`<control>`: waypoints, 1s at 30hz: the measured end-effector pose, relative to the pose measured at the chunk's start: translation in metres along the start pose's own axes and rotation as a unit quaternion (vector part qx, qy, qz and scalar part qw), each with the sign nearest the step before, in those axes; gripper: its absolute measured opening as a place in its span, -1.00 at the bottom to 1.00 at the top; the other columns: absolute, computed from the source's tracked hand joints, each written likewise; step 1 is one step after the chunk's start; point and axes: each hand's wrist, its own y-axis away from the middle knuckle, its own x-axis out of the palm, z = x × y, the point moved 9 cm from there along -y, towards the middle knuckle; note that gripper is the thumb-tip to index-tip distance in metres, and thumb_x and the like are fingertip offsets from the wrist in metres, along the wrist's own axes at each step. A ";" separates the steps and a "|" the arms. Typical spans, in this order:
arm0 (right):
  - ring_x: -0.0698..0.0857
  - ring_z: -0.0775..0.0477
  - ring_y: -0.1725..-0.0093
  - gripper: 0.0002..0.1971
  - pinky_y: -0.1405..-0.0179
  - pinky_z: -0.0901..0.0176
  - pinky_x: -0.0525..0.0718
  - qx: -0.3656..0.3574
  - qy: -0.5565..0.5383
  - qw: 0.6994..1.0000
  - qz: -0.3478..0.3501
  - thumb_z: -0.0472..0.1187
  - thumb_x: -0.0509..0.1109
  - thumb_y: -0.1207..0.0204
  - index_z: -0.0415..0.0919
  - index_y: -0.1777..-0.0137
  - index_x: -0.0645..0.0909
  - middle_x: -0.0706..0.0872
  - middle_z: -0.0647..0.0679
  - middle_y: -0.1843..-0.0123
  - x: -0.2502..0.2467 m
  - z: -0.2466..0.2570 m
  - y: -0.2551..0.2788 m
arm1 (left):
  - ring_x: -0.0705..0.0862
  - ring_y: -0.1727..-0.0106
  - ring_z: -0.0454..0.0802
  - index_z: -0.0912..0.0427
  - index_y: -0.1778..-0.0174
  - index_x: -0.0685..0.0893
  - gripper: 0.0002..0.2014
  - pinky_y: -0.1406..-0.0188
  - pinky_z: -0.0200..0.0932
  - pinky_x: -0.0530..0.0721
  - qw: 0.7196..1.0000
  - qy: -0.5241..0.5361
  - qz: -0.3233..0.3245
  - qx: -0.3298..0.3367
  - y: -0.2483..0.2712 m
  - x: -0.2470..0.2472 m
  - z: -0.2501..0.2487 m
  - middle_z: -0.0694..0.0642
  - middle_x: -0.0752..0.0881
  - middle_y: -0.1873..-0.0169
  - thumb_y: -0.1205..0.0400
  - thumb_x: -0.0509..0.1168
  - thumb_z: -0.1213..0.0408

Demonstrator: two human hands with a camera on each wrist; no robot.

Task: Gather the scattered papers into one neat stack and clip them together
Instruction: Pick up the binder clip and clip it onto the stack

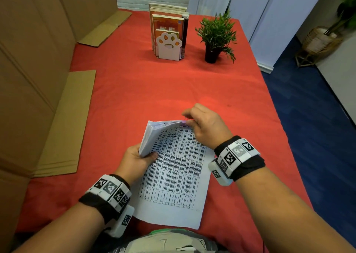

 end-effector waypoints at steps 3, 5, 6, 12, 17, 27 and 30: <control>0.68 -0.10 -0.10 -0.90 -0.11 -0.04 0.66 0.008 0.062 0.997 -0.035 -0.22 0.34 -0.52 -0.19 0.00 0.57 0.69 -0.08 -0.21 -0.004 0.002 0.007 | 0.51 0.29 0.07 0.35 0.34 0.53 -0.84 0.23 -0.02 0.55 1.000 0.001 -0.013 -0.005 -0.004 -0.003 0.002 0.24 0.52 0.36 -0.49 0.39 0.53; 0.61 -0.13 -0.05 -0.95 -0.01 0.04 0.56 -0.002 0.123 0.988 -0.099 -0.25 0.39 -0.44 -0.18 0.17 0.56 0.68 -0.11 -0.19 -0.010 0.013 0.014 | 0.52 0.32 0.05 0.32 0.36 0.52 -0.81 0.22 -0.04 0.54 1.000 0.011 -0.028 -0.006 -0.007 -0.004 0.000 0.21 0.53 0.41 -0.49 0.39 0.52; 0.58 -0.14 0.02 -0.95 0.08 0.04 0.52 -0.003 0.140 0.982 -0.123 -0.28 0.41 -0.42 -0.20 0.21 0.58 0.68 -0.12 -0.10 -0.011 0.018 0.018 | 0.53 0.34 0.05 0.29 0.38 0.52 -0.81 0.22 -0.05 0.56 0.999 0.017 -0.033 -0.005 -0.007 -0.004 -0.002 0.18 0.55 0.43 -0.49 0.39 0.52; 0.57 -0.12 -0.04 -0.85 -0.03 -0.04 0.56 -0.003 0.162 0.981 -0.110 -0.25 0.45 -0.44 -0.15 0.00 0.70 0.71 -0.07 -0.06 0.008 0.022 0.032 | 0.60 0.33 0.07 0.24 0.38 0.57 -0.81 0.19 -0.03 0.64 0.998 0.035 -0.046 0.006 -0.010 -0.008 -0.011 0.17 0.63 0.40 -0.48 0.39 0.54; 0.53 -0.11 -0.25 -0.60 -0.33 -0.03 0.43 0.012 0.107 0.992 -0.067 -0.13 0.42 -0.43 -0.14 -0.27 0.54 0.65 -0.05 -0.25 -0.001 0.022 0.020 | 0.57 0.34 0.00 0.16 0.42 0.59 -0.71 0.29 -0.09 0.61 0.998 0.027 -0.039 0.043 -0.006 -0.004 -0.017 0.10 0.63 0.42 -0.47 0.35 0.64; -0.02 -0.06 -0.67 -0.14 -0.65 -0.18 -0.16 0.200 0.001 0.970 -0.135 -0.14 0.34 -0.47 -0.03 -0.64 -0.13 0.04 -0.05 -0.67 -0.011 -0.015 0.026 | 0.69 0.32 -0.02 0.15 0.34 0.66 -0.80 0.24 -0.12 0.70 0.991 0.072 -0.097 0.050 -0.014 -0.025 -0.031 0.01 0.73 0.40 -0.47 0.40 0.55; 0.17 0.13 -0.57 -0.20 -0.59 0.11 0.16 0.291 -0.290 0.910 -0.061 -0.28 0.24 -0.60 -0.02 -0.64 -0.23 0.14 0.00 -0.64 0.017 -0.029 0.033 | 0.77 0.14 0.13 0.14 0.22 0.68 -0.88 0.06 0.03 0.72 0.982 0.133 -0.132 0.023 -0.027 -0.042 -0.034 0.15 0.78 0.19 -0.50 0.40 0.46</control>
